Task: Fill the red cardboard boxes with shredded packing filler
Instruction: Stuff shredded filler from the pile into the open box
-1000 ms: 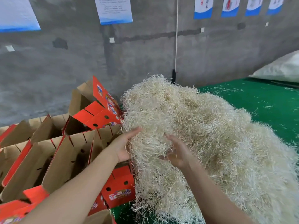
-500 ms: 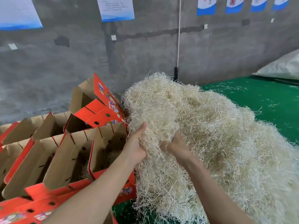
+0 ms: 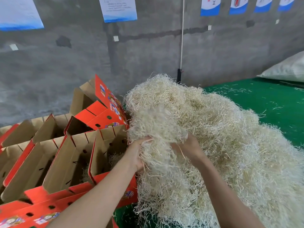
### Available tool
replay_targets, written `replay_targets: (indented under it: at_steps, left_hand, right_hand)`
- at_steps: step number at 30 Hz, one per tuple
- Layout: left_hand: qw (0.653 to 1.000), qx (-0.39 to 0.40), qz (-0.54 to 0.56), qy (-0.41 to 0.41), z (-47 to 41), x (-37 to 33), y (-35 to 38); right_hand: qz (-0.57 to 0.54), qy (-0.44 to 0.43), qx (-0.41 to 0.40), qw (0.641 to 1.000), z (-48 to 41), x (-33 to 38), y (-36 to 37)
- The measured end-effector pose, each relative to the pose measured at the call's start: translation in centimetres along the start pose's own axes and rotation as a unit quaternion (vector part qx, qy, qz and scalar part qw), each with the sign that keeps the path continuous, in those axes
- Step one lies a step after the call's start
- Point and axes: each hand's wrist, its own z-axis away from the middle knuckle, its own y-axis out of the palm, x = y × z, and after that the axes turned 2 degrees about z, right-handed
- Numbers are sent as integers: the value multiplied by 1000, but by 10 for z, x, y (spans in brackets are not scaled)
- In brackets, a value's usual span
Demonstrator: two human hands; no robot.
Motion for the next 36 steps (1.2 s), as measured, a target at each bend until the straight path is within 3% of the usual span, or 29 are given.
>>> replay_targets:
  at_steps: [2,4,9,15,17,19,21,22,25,28,31,33,36]
  left_hand:
    - [995,15,87,47,-5,-11,-11]
    - [989,20,118,86,-7,-21,-19]
    - [980,24,163,114,-3,-36,-25]
    - [984,-9,121,130,0,-42,-30]
    - [986,4,105,131,0,-39,-26]
    - [986,21,100,132,0,-34,-21]
    - [984,28,103,143,0,-28,-17]
    - [984,32,98,142,1,-26,-16]
    - [993,56,-22,98,7,-16,-11]
    - [982,-7,-177,73,9,-5,1]
    - [991,-28,-104,76,14,-16,6]
    - [996,-39,-19,75,11,-30,0]
    - [994,-57,26,88,9,-37,-5]
  right_hand:
    - [-30,45,-80,995,-8,-19,-9]
    - [24,89,-135,986,-14,-41,-18]
    - [72,156,-156,973,-14,-72,-33]
    - [296,87,-21,951,-6,-26,-58]
    - [272,4,-41,962,4,0,-60]
    - [203,-57,31,977,16,23,-46]
    - [122,-33,143,982,23,27,-19]
    - [98,-3,158,982,24,26,-5]
    - [177,29,72,981,17,21,18]
    - [280,47,90,955,12,20,24]
    - [290,-20,53,955,2,9,22]
    - [251,-14,45,967,-1,-7,16]
    - [277,9,57,959,-2,-39,8]
